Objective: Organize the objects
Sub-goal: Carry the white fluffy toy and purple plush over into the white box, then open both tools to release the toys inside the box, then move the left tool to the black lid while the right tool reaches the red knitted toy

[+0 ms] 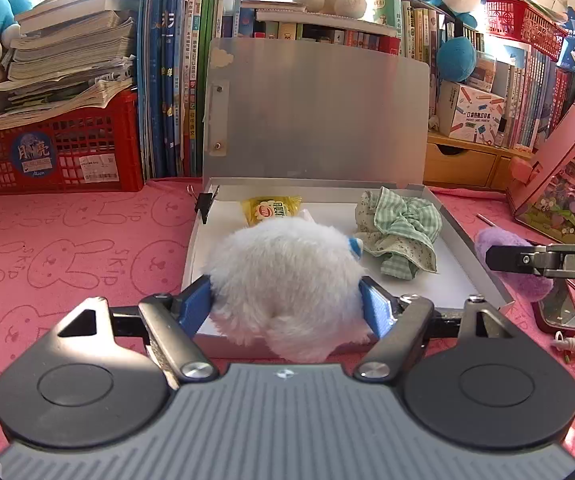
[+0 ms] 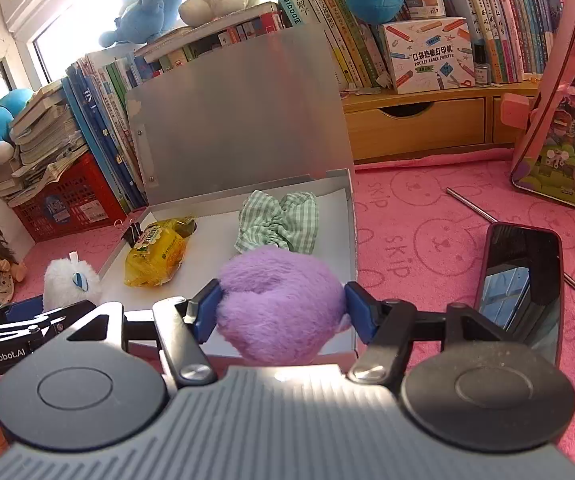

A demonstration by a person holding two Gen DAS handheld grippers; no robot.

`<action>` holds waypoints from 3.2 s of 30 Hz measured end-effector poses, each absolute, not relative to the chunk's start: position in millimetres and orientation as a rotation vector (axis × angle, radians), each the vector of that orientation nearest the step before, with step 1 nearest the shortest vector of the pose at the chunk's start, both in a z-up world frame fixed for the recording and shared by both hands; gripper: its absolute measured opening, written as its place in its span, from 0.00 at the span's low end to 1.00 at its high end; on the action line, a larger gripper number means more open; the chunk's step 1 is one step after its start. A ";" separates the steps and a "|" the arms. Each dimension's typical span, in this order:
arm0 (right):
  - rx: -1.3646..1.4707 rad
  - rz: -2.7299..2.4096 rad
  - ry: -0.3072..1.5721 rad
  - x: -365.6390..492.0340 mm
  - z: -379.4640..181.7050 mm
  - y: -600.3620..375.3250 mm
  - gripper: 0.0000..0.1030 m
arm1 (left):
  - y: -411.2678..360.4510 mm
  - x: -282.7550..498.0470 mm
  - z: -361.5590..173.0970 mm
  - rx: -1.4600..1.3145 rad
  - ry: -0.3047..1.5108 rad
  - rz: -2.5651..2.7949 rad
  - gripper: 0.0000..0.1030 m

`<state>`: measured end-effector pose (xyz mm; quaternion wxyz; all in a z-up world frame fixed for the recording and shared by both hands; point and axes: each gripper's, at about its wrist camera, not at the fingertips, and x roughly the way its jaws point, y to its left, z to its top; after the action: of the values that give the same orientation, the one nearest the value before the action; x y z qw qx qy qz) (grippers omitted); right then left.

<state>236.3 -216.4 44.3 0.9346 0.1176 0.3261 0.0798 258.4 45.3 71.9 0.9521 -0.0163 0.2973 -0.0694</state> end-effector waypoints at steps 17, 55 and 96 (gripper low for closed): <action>0.064 0.153 0.703 278.1 8.4 -175.7 0.65 | 27.4 315.6 32.7 0.048 0.685 -0.089 0.77; 0.130 0.234 0.605 254.8 37.6 -193.6 0.96 | 32.8 307.7 49.5 0.104 0.633 -0.074 0.85; 0.007 0.306 0.569 95.6 -2.2 -190.9 1.00 | 51.2 78.9 27.8 -0.004 0.548 -0.181 0.86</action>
<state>95.6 -190.9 -2.2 0.9483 0.0036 0.2794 0.1505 78.9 51.2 27.8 0.9586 -0.0019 0.2703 -0.0891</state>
